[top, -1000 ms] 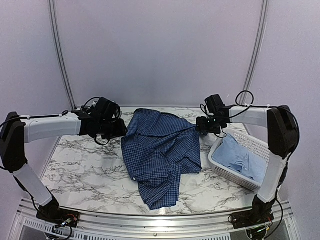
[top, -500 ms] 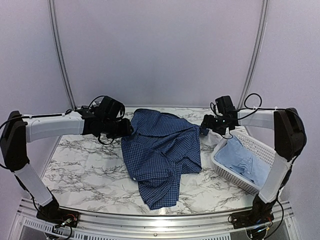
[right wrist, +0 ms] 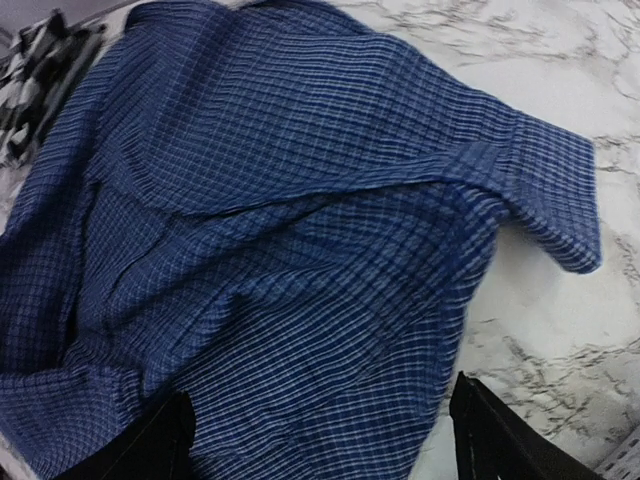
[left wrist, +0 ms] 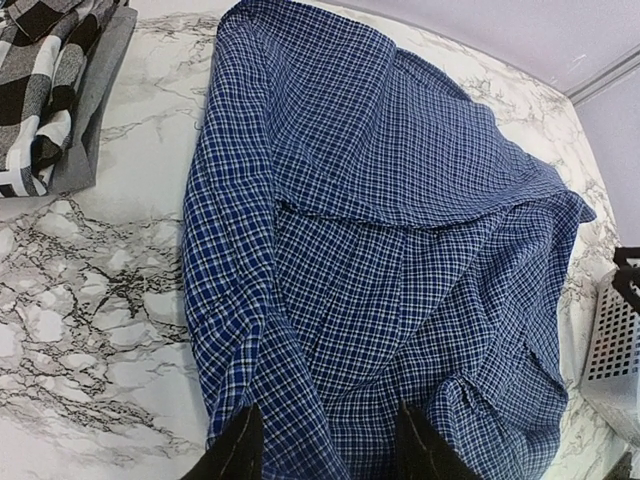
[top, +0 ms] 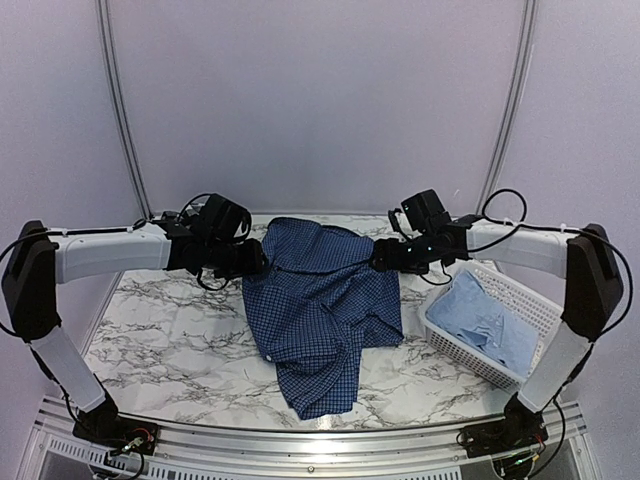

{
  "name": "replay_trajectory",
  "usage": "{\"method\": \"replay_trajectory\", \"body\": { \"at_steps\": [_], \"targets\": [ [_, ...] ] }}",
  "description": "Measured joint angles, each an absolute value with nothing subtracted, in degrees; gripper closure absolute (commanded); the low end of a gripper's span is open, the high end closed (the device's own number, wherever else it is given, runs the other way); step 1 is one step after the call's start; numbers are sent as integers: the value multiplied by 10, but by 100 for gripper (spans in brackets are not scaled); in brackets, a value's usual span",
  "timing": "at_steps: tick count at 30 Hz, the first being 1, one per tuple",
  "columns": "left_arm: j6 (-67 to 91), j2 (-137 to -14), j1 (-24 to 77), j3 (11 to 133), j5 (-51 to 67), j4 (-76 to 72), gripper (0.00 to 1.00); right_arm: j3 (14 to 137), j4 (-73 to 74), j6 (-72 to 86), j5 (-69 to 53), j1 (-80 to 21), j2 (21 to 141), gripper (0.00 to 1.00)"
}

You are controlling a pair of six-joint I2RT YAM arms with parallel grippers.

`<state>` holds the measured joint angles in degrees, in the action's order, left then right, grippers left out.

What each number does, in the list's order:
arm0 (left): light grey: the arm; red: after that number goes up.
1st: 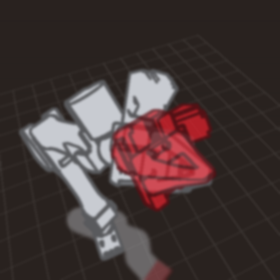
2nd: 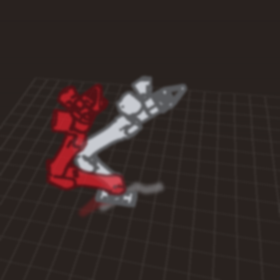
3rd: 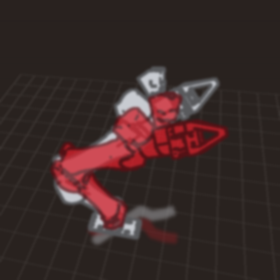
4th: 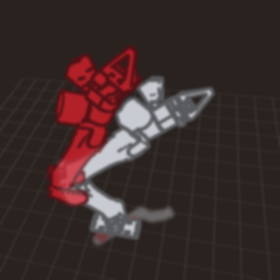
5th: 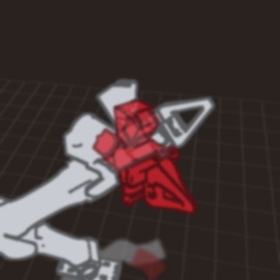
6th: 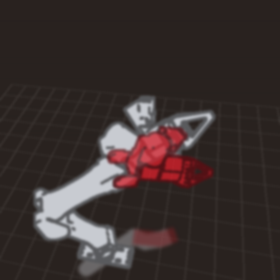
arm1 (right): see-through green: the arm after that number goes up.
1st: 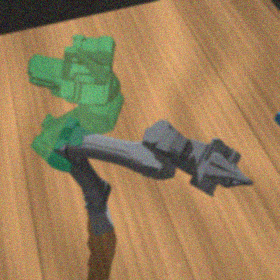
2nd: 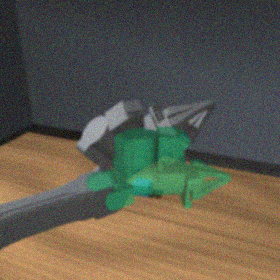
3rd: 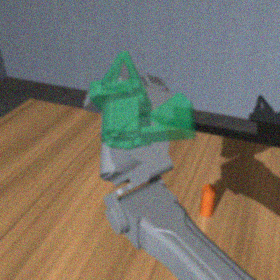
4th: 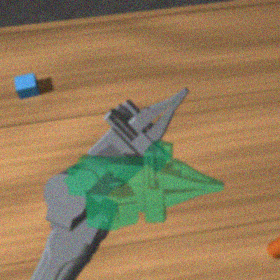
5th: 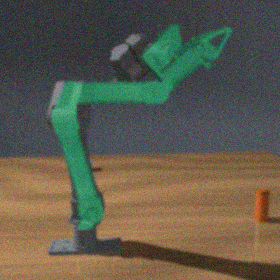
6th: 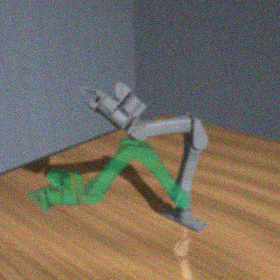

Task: Fold and stack the long sleeve shirts
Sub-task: Flatten out the crumpled shirt at the center of the board, then move the bin to the corner of the board.

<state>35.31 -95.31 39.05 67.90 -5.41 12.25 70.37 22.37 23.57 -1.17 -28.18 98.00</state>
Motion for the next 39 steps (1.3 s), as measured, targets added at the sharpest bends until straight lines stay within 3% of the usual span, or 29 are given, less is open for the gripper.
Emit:
{"method": "replay_trajectory", "body": {
  "at_steps": [9,17,27,39],
  "targets": [
    [353,-959,391,686,-50,122,54,590,250,268,-44,-420,871,14],
    [353,-964,390,686,-47,122,54,533,321,284,-59,-447,808,11],
    [354,-964,391,686,-45,122,54,538,323,280,-40,-345,787,11],
    [354,-964,391,686,-44,122,54,582,260,286,64,-209,914,19]
  ]
}}
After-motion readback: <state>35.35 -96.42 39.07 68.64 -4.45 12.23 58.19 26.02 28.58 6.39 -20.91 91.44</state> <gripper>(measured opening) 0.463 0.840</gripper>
